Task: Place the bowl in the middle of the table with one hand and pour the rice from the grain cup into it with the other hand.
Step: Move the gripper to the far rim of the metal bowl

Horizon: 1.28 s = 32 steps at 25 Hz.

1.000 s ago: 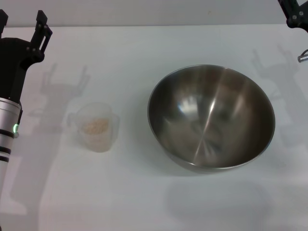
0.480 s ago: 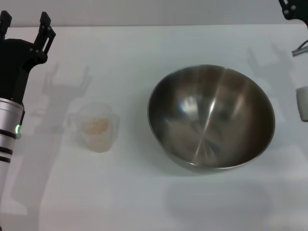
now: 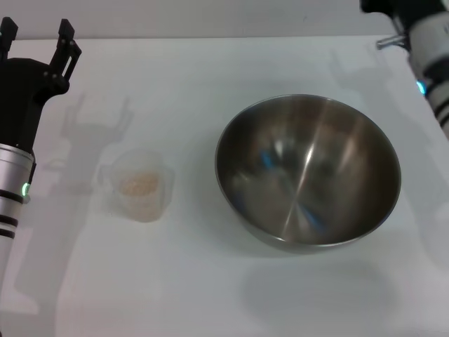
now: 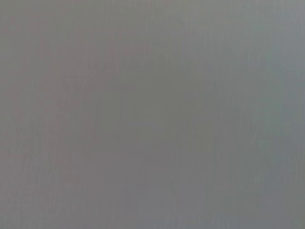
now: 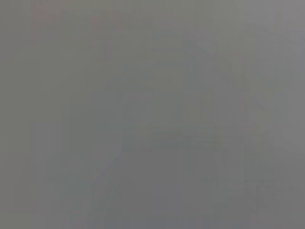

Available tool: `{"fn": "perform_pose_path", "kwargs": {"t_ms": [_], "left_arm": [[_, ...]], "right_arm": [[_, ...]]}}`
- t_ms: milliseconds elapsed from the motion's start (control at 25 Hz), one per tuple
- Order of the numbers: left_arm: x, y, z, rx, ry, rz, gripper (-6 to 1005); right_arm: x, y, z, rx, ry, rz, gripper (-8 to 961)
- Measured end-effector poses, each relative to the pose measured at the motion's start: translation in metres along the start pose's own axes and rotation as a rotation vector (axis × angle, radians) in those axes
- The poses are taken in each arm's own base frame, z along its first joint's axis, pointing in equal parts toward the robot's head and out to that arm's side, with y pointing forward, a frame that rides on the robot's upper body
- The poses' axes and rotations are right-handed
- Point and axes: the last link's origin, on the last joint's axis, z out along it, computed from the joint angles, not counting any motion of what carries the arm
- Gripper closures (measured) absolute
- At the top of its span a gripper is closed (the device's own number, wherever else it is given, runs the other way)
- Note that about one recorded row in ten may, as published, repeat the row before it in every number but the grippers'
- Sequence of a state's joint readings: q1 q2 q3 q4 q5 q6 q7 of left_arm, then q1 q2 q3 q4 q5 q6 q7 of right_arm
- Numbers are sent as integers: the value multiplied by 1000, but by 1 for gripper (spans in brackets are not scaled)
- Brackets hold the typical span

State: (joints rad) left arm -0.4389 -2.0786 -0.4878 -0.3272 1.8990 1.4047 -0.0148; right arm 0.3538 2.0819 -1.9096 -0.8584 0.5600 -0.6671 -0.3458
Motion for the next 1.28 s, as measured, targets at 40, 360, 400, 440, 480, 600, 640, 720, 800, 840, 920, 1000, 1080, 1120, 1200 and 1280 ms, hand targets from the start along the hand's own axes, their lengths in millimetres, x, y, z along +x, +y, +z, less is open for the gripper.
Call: {"fn": "perform_pose_path", "kwargs": {"t_ms": [40, 360, 400, 440, 480, 600, 640, 720, 800, 840, 920, 1000, 1080, 1120, 1200, 1280], "left_arm": [[0, 0, 0, 0, 0, 0, 171], [1, -2, 1, 8, 3, 2, 175], [1, -2, 1, 8, 3, 2, 175], [1, -3, 1, 9, 6, 7, 176], [1, -3, 1, 9, 6, 7, 176], [2, -6, 2, 23, 13, 9, 178], [3, -6, 2, 26, 14, 10, 178], [3, -7, 3, 29, 18, 10, 179], [4, -8, 5, 30, 23, 11, 180], [5, -8, 5, 30, 26, 11, 181], [6, -8, 7, 29, 30, 12, 182], [7, -8, 7, 28, 37, 12, 183], [8, -8, 7, 25, 47, 12, 184], [9, -9, 7, 24, 50, 13, 184], [9, -10, 6, 24, 55, 16, 185], [10, -10, 5, 29, 60, 15, 186]], "right_arm": [[-4, 4, 5, -22, 45, 27, 244], [-39, 19, 14, -256, 482, 162, 243], [-39, 19, 14, -256, 482, 162, 243], [-46, 16, 13, -268, 510, 170, 243], [-53, 11, 10, -280, 548, 179, 243], [-72, -1, 3, -314, 655, 187, 243], [-77, -7, 2, -320, 692, 189, 243], [-86, -18, 0, -330, 764, 197, 244], [-90, -27, -2, -341, 841, 213, 244], [-91, -32, -3, -346, 877, 221, 244], [-89, -38, -5, -368, 964, 235, 243], [-86, -42, -7, -390, 1030, 241, 243], [-82, -44, -8, -410, 1090, 249, 243], [-80, -44, -7, -417, 1110, 248, 243], [-76, -45, -7, -433, 1139, 240, 243], [-73, -45, -7, -442, 1162, 222, 244]]}}
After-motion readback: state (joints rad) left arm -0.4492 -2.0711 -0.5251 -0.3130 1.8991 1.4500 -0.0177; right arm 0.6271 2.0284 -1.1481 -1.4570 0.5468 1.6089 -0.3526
